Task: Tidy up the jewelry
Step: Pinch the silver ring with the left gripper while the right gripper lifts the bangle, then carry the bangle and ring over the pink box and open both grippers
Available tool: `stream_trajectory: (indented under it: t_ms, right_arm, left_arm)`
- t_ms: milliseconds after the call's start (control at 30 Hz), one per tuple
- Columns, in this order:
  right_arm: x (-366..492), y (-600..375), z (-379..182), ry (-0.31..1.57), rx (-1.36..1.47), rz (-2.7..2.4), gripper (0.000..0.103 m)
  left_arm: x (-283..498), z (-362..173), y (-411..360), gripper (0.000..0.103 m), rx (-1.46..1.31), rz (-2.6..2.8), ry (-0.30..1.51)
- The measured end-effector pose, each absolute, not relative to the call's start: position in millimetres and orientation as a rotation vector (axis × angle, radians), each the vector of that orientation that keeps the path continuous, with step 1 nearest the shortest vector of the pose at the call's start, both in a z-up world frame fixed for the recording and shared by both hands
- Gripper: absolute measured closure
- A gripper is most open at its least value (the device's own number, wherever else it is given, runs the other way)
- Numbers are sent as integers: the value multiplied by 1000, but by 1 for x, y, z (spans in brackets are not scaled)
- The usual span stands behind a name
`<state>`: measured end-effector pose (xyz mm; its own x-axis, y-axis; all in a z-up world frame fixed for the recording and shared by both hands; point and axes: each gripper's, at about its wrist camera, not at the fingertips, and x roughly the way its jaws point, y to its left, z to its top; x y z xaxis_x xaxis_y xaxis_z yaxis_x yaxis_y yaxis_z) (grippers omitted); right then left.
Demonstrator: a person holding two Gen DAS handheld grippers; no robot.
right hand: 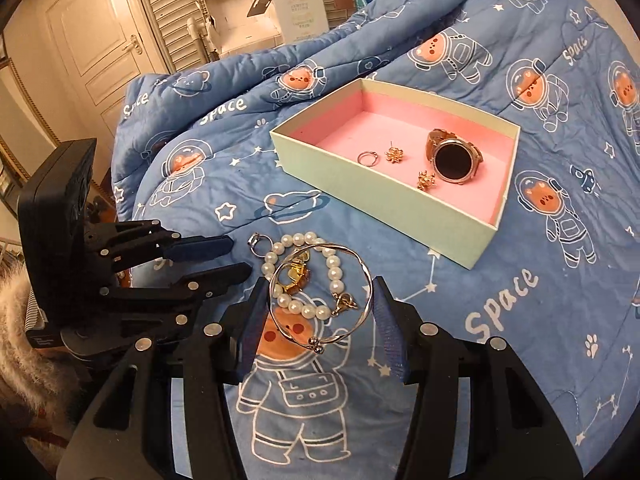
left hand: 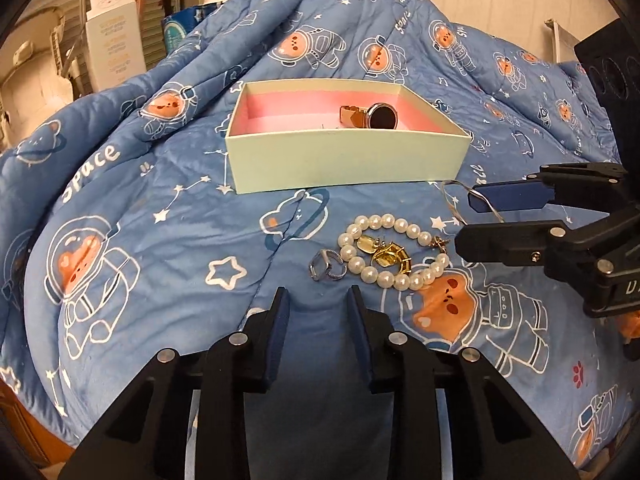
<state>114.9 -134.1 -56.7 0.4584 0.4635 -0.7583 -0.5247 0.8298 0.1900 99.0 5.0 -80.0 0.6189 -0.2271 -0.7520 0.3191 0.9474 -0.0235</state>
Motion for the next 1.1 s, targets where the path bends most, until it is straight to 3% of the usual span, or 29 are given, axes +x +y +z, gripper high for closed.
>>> stream_trajectory:
  t_ms: [100, 233, 1100]
  right_arm:
    - [114, -140, -59, 915, -59, 598, 51]
    - [114, -145, -61, 920, -47, 588, 51]
    - [124, -147, -38, 873, -37, 609, 51]
  left_arm:
    - [109, -80, 0, 74, 138, -330, 844]
    - [117, -81, -8, 83, 170, -360, 845]
    - [108, -31, -7, 83, 63, -388, 781]
